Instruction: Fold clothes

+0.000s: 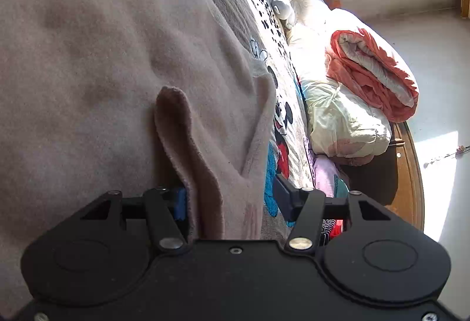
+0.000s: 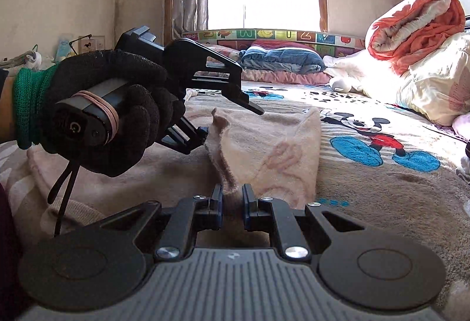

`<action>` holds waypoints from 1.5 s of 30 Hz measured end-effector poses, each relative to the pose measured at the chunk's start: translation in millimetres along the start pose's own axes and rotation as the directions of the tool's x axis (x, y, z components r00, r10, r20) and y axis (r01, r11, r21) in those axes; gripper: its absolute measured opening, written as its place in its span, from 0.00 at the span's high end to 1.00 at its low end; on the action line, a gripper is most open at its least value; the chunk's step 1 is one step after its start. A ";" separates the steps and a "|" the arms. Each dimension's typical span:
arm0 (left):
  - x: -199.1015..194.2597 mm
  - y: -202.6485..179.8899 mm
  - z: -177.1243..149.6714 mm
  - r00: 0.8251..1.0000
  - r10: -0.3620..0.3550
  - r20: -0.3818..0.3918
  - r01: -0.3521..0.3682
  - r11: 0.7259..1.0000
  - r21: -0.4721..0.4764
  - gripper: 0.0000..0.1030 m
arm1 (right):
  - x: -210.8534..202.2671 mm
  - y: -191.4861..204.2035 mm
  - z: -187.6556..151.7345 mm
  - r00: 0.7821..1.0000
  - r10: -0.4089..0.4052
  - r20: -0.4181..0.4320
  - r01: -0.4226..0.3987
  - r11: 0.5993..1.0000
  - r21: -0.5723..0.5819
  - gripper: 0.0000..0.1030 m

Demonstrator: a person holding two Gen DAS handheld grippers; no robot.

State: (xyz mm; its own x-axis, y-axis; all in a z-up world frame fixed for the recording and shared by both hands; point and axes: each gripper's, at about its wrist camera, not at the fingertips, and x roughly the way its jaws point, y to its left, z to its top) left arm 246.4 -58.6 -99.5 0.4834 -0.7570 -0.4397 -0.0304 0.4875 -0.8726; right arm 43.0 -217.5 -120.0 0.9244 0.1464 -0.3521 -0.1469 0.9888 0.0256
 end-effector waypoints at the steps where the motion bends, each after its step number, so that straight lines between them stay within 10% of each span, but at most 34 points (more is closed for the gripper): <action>1: -1.4 -5.7 -1.3 1.000 0.005 0.006 -0.006 0.999 0.041 0.47 | 0.6 2.3 -0.4 1.000 -0.001 -0.004 0.001 1.000 -0.011 0.86; 3: -4.1 -17.1 -4.0 1.000 0.016 0.019 -0.018 0.992 0.121 0.49 | 1.0 4.4 -1.4 1.000 0.001 -0.009 -0.002 1.000 -0.014 0.86; 7: -9.7 -39.9 -9.3 0.998 0.032 0.048 -0.044 0.959 0.279 0.96 | 0.7 5.0 -1.2 1.000 0.002 -0.015 -0.002 1.000 -0.014 0.86; 16: -22.5 -90.4 -20.9 0.992 0.051 0.119 -0.112 0.796 0.595 0.97 | -11.8 7.8 10.1 0.999 0.008 0.049 -0.007 1.000 -0.016 0.86; 22: -44.2 -90.2 -17.5 0.985 0.024 0.172 -0.132 0.743 0.656 0.97 | -14.7 21.7 22.2 0.995 0.053 0.083 -0.050 0.998 -0.039 0.86; 45: -93.8 0.8 29.1 0.967 0.034 0.252 -0.172 0.816 0.552 0.97 | 29.9 103.7 26.5 0.982 0.183 -0.034 -0.186 0.966 -0.178 0.86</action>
State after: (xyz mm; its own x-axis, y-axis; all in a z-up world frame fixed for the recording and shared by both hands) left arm 226.5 25.5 -52.8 0.6866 -0.6060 -0.4018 0.3744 0.7683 -0.5191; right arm 64.8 -109.8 -103.1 0.8694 0.3241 -0.3730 -0.3768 0.9232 -0.0761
